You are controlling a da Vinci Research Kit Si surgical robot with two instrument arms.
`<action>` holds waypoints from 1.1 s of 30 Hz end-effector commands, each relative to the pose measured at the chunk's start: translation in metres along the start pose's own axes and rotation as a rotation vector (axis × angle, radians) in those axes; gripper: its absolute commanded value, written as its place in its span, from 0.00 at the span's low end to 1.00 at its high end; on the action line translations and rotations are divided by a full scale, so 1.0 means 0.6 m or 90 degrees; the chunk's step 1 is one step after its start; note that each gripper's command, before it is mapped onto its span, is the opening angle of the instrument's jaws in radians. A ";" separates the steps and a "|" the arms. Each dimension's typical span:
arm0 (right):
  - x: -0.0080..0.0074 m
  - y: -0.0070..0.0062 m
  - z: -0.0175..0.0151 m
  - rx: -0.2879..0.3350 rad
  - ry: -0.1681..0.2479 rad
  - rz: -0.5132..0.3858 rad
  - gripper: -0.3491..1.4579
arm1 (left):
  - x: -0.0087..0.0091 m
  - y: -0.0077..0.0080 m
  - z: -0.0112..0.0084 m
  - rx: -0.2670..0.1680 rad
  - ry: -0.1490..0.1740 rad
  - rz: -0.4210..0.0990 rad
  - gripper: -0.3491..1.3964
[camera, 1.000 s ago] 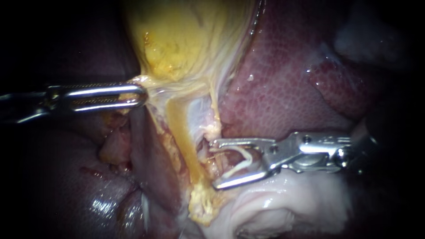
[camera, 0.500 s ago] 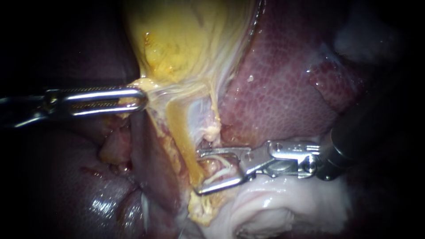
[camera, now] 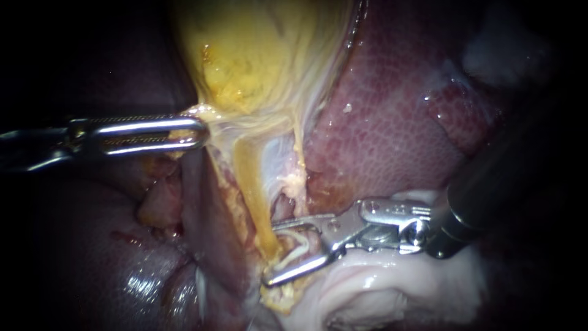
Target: Clipping first clip left tube
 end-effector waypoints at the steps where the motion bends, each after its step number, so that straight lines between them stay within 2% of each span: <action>1: -0.0004 -0.0001 0.0004 0.006 0.001 0.004 0.51 | 0.0002 0.0002 0.0002 0.000 0.000 0.000 0.00; 5: -0.0006 -0.0006 0.0011 0.024 0.001 0.008 0.50 | 0.0006 0.0012 0.0008 0.000 0.000 0.001 0.00; 8: -0.0004 -0.0004 0.0016 0.020 0.002 0.006 0.50 | 0.0008 0.0019 0.0013 0.001 0.000 0.001 0.00; 15: -0.0008 0.0013 0.0031 0.002 0.006 0.005 0.50 | 0.0010 0.0015 0.0030 0.005 -0.002 0.001 0.00; 24: -0.0022 0.0030 0.0033 -0.011 0.008 0.003 0.48 | 0.0010 0.0014 0.0031 0.007 -0.001 0.001 0.00; 25: -0.0023 0.0032 0.0030 -0.012 0.008 0.003 0.46 | 0.0009 0.0014 0.0031 0.007 -0.001 0.001 0.00; 27: -0.0027 0.0034 0.0021 -0.002 -0.003 0.007 0.29 | 0.0009 0.0013 0.0031 0.007 -0.001 0.001 0.00; 28: -0.0031 0.0032 0.0013 0.010 -0.027 0.009 0.13 | 0.0009 0.0013 0.0030 0.007 -0.001 0.001 0.00; 29: -0.0032 0.0034 0.0011 -0.002 -0.036 0.009 0.01 | 0.0009 0.0013 0.0030 0.007 -0.001 0.001 0.00; 33: -0.0038 0.0044 0.0004 -0.007 -0.035 0.008 0.00 | 0.0008 0.0012 0.0029 0.007 -0.001 0.001 0.00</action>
